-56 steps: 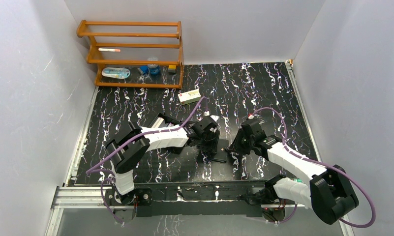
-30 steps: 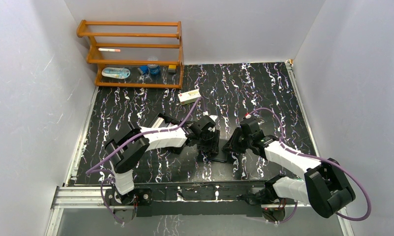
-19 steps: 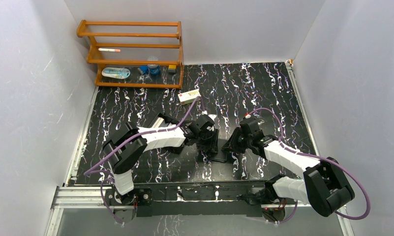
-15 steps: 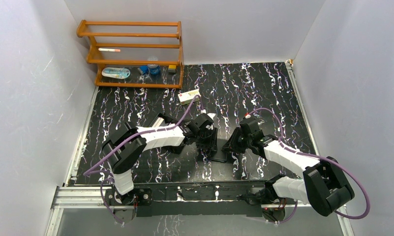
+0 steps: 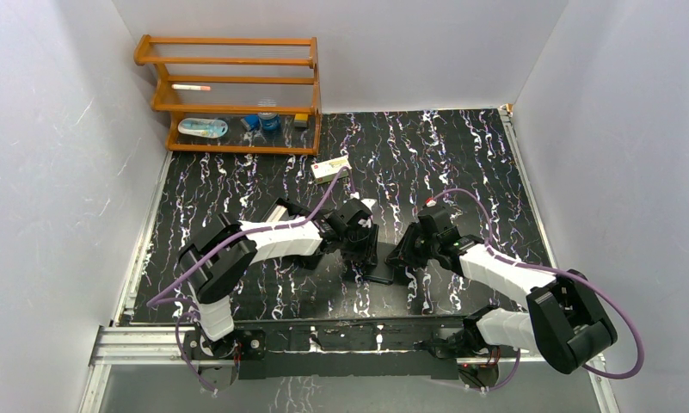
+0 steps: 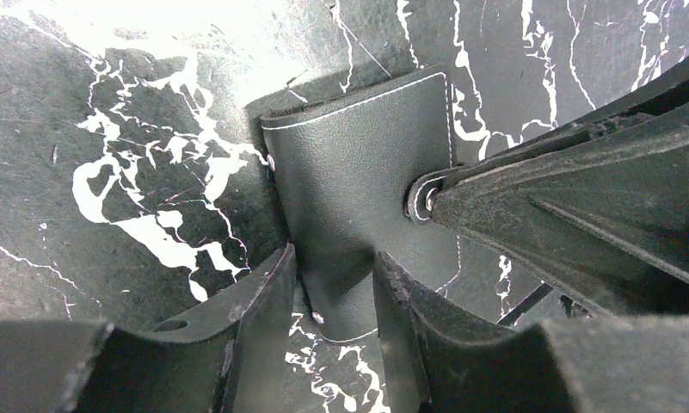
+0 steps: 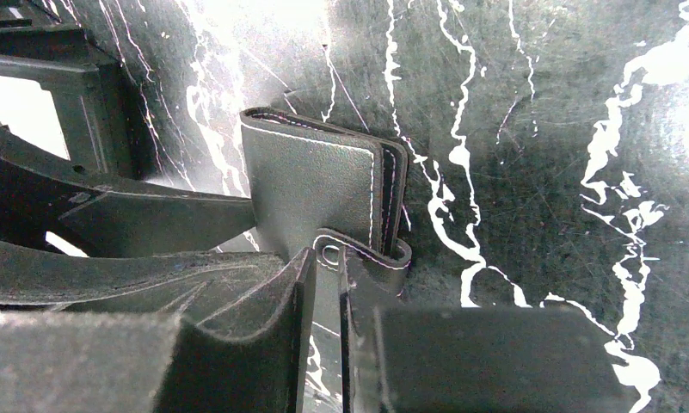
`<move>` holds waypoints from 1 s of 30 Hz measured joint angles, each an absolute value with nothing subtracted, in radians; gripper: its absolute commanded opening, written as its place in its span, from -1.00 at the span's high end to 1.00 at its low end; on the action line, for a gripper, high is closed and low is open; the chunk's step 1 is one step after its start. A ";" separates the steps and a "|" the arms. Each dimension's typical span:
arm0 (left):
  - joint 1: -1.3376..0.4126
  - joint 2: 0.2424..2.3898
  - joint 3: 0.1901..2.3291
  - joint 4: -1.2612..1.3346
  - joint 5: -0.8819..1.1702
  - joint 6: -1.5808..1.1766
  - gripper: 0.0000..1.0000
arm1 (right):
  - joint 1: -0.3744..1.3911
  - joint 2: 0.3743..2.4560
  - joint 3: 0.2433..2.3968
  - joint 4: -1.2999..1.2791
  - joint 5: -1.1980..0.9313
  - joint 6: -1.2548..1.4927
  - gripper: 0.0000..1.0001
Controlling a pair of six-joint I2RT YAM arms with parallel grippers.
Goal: Put the credit cards into the card holder
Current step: Close the card holder at the center of the board.
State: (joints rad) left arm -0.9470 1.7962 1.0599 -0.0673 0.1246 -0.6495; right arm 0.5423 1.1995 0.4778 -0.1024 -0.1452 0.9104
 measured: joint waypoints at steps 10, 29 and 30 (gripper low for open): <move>-0.947 1.806 1.059 -0.076 0.120 -0.632 0.27 | 0.542 1.167 0.482 -0.126 -0.145 0.909 0.51; -0.947 1.806 1.059 -0.077 0.112 -0.631 0.34 | 0.542 1.198 0.494 -0.166 -0.108 0.884 0.48; -0.947 1.806 1.059 -0.077 0.112 -0.631 0.35 | 0.542 1.202 0.494 -0.159 -0.112 0.884 0.47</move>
